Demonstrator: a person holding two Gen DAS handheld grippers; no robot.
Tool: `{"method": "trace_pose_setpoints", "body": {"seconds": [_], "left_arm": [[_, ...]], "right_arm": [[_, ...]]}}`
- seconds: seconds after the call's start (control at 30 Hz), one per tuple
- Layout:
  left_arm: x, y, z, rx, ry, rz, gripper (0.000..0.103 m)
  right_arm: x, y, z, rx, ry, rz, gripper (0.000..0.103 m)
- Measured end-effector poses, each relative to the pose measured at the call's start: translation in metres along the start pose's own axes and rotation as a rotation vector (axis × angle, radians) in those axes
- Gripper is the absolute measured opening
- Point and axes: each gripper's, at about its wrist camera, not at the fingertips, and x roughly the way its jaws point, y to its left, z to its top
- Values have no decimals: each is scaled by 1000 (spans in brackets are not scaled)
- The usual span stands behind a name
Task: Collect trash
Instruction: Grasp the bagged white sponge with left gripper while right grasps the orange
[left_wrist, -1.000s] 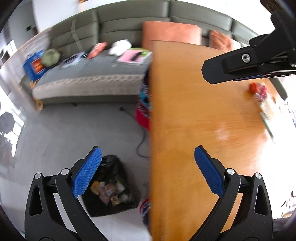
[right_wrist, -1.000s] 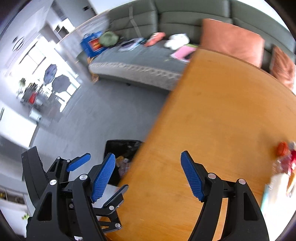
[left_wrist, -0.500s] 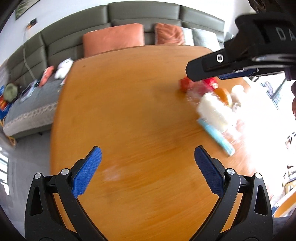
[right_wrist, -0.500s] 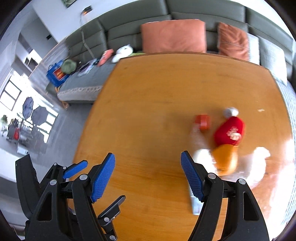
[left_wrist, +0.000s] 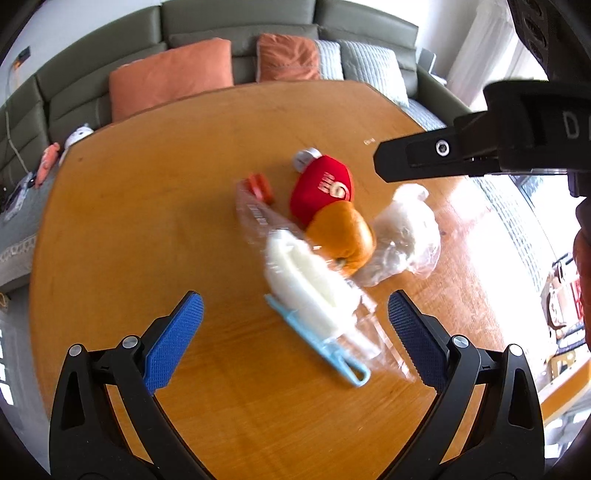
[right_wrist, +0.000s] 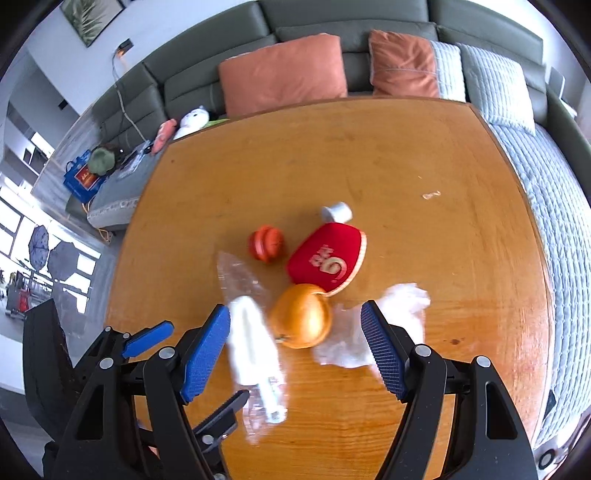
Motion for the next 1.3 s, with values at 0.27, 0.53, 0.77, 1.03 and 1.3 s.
{"method": "trace_pose_setpoints", "body": {"seconds": [0.27,0.53,0.77,1.03,1.3], "left_arm": [[38,-6,1,20,73,18,57],[46,25,-4,-72,82,-2,49],[42,49,-8,-92,42,-22,36],[24,54,-12,-100,-14,-14,35],[4,67,-14,-115,-53,3,35]], "right_arm": [[24,-13,4,4,75,53,61],[48,-2,5,-16,125,51,60],[71,1,-2,-19,166,-5,60],[80,14,-4,-62,170,-34,53],[74,32,-9,-88,157,-50,43]]}}
